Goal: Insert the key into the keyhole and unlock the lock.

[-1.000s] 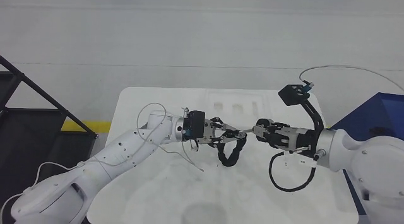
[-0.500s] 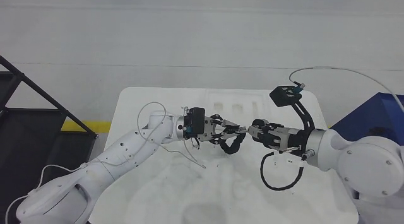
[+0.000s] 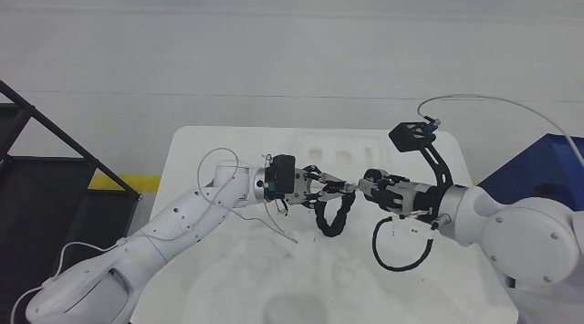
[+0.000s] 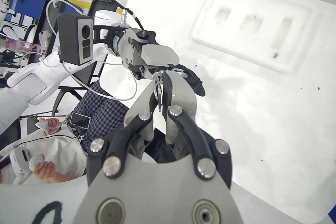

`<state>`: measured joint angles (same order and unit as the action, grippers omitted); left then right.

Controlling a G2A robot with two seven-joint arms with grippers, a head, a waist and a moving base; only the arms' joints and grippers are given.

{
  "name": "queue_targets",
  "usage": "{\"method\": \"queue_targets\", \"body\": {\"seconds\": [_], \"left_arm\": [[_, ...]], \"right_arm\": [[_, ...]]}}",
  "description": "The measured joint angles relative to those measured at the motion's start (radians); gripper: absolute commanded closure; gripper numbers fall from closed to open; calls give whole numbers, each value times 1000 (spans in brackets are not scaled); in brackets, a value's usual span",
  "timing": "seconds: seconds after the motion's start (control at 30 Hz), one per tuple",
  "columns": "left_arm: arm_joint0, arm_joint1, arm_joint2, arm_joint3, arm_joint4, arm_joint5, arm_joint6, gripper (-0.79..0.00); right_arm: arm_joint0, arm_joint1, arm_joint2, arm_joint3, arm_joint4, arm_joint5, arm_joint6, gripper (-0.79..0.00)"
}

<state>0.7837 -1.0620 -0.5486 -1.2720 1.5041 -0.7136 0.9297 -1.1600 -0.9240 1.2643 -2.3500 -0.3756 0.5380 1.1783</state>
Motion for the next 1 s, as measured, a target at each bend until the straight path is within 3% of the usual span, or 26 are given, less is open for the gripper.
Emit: {"method": "queue_targets", "body": {"seconds": [1.0], "left_arm": [[40, -21, -66, -10, -3, -71, -12, 0]], "right_arm": [[0, 2, -40, 0, -34, -10, -46, 0]]}}
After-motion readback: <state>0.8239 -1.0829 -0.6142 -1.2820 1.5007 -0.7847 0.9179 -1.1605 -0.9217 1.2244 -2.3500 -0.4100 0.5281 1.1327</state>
